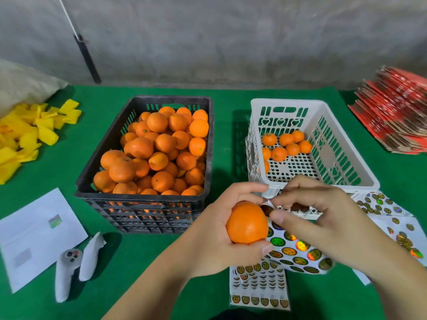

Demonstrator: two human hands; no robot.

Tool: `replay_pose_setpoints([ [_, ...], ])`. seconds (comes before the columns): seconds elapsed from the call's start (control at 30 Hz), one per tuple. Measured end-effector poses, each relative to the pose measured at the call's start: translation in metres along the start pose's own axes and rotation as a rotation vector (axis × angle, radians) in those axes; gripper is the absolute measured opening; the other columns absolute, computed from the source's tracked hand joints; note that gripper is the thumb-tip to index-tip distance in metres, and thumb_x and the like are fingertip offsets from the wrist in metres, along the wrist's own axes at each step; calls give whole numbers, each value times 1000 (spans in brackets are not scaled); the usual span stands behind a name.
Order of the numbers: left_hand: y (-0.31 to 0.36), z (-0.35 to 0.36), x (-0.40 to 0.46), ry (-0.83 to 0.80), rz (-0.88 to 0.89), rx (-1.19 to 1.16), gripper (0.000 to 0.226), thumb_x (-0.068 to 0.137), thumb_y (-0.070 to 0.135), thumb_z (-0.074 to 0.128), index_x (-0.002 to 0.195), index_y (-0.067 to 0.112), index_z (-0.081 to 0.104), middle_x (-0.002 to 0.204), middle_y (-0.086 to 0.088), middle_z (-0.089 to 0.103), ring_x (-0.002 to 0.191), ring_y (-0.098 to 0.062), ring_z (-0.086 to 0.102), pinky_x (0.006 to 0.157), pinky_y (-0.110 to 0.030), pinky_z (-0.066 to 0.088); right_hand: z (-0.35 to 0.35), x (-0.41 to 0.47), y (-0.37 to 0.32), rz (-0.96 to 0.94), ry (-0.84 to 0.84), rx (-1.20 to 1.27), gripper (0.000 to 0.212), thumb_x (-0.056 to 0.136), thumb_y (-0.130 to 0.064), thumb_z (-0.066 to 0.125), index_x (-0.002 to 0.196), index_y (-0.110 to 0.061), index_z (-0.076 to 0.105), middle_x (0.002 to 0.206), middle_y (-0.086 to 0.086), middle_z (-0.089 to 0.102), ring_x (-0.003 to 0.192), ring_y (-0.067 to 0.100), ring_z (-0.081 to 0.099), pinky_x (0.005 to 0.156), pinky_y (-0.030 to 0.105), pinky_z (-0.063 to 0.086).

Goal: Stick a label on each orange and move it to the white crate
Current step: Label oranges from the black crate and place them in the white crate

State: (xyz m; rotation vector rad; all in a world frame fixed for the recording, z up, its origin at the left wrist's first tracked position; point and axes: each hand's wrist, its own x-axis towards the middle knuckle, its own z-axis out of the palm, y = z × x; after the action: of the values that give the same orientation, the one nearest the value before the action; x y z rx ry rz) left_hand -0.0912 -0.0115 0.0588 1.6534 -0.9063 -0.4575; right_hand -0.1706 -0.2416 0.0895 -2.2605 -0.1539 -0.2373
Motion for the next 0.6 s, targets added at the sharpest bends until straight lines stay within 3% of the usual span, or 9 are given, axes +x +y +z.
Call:
replay_pose_setpoints([
  [0.07,-1,-1,0,-4,1,18,87,81,46,84,152,47,35,140,18,55,122,-10,61,86,-16,55,0,-1,0,-56,0,-86,24,93,-51,73,104,-32,83,95,-9,65,90,17,66,78,27,48],
  [0.17,0,-3,-1,-18,18,32,90,81,46,85,154,45,33,143,15,56,124,-13,61,89,-23,58,-1,3,0,-19,-31,35,13,95,-35,73,100,-30,84,88,-5,65,83,19,65,75,26,49],
  [0.27,3,-4,-2,-33,32,47,88,82,45,85,153,44,35,144,17,55,126,-11,60,91,-21,57,0,4,5,58,-92,225,19,94,-37,67,96,-29,85,83,0,64,79,17,62,74,23,47],
  [0.37,3,-4,-3,-66,24,60,88,83,41,86,154,44,34,145,19,53,127,-12,60,93,-28,59,1,5,11,115,-23,337,23,91,-36,64,92,-29,86,84,5,68,79,16,64,74,26,49],
  [0.53,1,-2,-3,-74,15,43,88,83,39,86,154,43,35,145,15,55,125,-17,62,91,-42,62,-4,1,15,50,-51,265,20,96,-41,70,94,-26,84,80,5,64,77,24,61,73,34,49],
  [0.6,0,-1,-2,-77,18,54,87,82,40,86,154,44,35,145,17,55,125,-16,63,93,-40,61,-4,2,14,20,-70,237,12,94,-37,72,93,-33,84,78,4,63,76,22,61,73,26,49],
])
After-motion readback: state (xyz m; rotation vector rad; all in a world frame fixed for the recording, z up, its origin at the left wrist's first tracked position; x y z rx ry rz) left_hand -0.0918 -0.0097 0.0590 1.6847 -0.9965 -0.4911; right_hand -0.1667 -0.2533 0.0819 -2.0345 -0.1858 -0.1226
